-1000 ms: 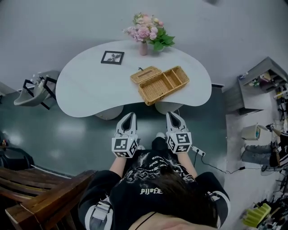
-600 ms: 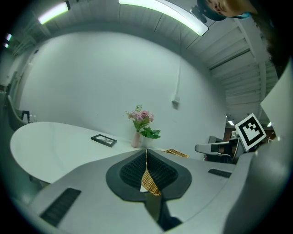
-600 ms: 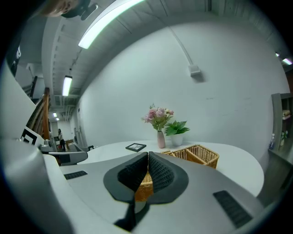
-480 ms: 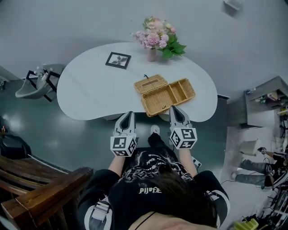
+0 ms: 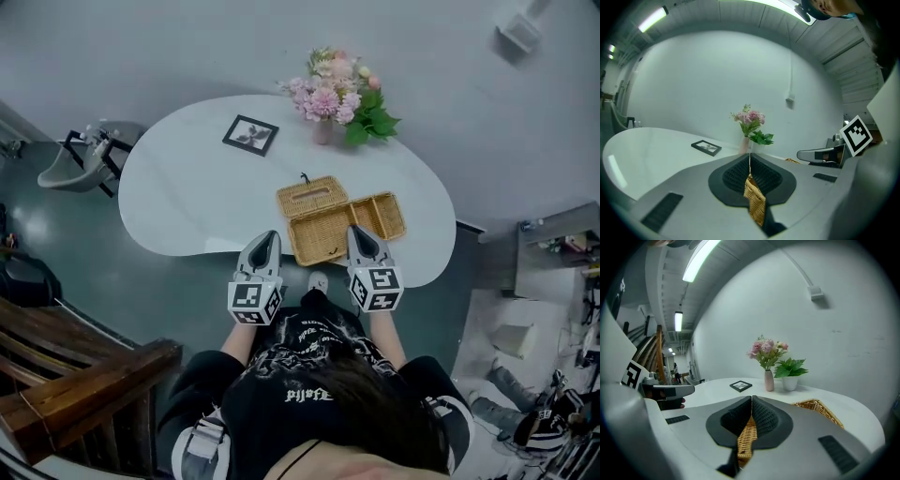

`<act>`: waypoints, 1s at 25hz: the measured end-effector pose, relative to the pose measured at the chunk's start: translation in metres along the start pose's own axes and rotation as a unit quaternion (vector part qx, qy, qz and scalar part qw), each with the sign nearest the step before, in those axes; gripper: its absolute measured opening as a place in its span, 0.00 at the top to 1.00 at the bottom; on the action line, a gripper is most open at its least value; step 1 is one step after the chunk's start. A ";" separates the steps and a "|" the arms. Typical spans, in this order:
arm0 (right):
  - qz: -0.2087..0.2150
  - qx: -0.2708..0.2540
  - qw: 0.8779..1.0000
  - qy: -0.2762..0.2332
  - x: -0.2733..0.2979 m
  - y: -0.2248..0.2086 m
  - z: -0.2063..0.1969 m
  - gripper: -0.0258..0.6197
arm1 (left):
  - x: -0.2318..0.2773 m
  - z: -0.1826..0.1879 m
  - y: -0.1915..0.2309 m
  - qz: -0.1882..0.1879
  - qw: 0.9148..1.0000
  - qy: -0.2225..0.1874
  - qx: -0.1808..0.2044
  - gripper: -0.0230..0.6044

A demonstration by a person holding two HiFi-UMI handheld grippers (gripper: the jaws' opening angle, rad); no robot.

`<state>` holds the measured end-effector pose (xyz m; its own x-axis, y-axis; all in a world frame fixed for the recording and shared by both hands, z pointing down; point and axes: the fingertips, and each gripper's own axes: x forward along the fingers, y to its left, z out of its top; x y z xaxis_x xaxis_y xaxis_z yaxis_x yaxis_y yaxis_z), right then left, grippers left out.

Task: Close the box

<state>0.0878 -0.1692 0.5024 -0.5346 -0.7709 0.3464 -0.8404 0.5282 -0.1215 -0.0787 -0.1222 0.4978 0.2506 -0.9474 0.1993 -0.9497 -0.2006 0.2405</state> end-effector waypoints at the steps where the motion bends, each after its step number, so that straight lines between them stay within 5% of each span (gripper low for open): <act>1: 0.007 -0.004 1.000 0.004 0.004 -0.002 0.002 0.92 | 0.004 0.001 -0.001 0.004 1.000 -0.001 0.000 0.92; 7: 0.033 -0.009 0.999 0.037 0.030 -0.031 0.010 0.92 | 0.037 0.009 -0.021 0.015 0.999 -0.005 0.036 0.92; 18: 0.080 -0.002 0.994 0.081 0.072 -0.062 0.021 0.92 | 0.068 0.010 -0.013 0.086 0.996 -0.015 0.007 0.92; 25: 0.088 0.001 0.992 0.090 0.101 -0.053 0.039 0.91 | 0.073 0.014 0.007 0.096 0.995 -0.010 -0.001 0.92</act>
<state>0.0750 -0.2893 0.5076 -0.6485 -0.5912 0.4794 -0.7358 0.6482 -0.1959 -0.0692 -0.1962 0.5005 0.0616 -0.9730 0.2223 -0.9792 -0.0157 0.2024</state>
